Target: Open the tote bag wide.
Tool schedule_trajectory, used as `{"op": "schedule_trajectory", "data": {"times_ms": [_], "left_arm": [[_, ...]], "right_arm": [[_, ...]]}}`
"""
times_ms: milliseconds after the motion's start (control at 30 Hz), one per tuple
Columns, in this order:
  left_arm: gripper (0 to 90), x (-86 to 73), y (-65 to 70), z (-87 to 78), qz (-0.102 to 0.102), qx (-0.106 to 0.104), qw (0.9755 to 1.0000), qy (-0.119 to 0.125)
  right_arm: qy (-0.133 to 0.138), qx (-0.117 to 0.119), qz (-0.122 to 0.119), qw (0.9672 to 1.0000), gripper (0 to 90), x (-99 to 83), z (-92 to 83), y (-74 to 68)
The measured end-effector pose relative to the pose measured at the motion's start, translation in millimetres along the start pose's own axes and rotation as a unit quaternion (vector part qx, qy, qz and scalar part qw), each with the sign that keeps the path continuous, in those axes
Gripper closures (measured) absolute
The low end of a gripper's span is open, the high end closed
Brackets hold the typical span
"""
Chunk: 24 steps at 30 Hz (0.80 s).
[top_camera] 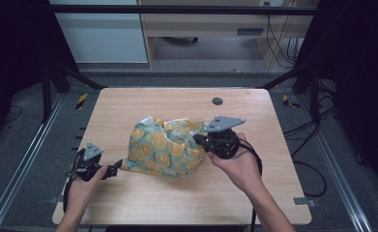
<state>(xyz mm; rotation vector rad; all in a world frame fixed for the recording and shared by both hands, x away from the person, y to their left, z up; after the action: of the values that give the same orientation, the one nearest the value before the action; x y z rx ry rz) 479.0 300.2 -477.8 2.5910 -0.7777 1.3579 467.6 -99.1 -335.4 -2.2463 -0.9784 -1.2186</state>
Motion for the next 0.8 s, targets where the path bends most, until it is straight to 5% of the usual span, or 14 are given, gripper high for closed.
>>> {"op": "schedule_trajectory", "data": {"times_ms": [300,667,800], "left_arm": [[8.0,0.4,0.9,0.2,0.005,0.002,1.0000,0.000],[11.2,10.9,12.2,-6.3,0.004,-0.028,0.9994,0.018],[14.8,32.6,19.5,-12.3,0.017,-0.041,0.9983,0.037]], "right_arm": [[0.000,0.021,-0.019,0.9996,90.0,-29.7,-7.8,-20.3],[-0.009,0.057,0.024,0.9980,90.0,-89.8,3.4,-24.3],[-0.007,0.067,0.032,0.9972,90.0,-103.8,9.5,-24.8]]}}
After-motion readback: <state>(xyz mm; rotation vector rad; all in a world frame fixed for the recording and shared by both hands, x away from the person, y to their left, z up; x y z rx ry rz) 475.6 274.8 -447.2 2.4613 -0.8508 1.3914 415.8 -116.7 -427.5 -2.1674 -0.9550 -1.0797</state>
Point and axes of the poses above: each handheld gripper's, and its own axes: z roughly forward along the jaws, x roughly out of its top, y roughly to its right, the point moved 1 cm from there along z, roughly forward along the jaws, and after that the axes turned 5 degrees about z, right-handed, at the moved point
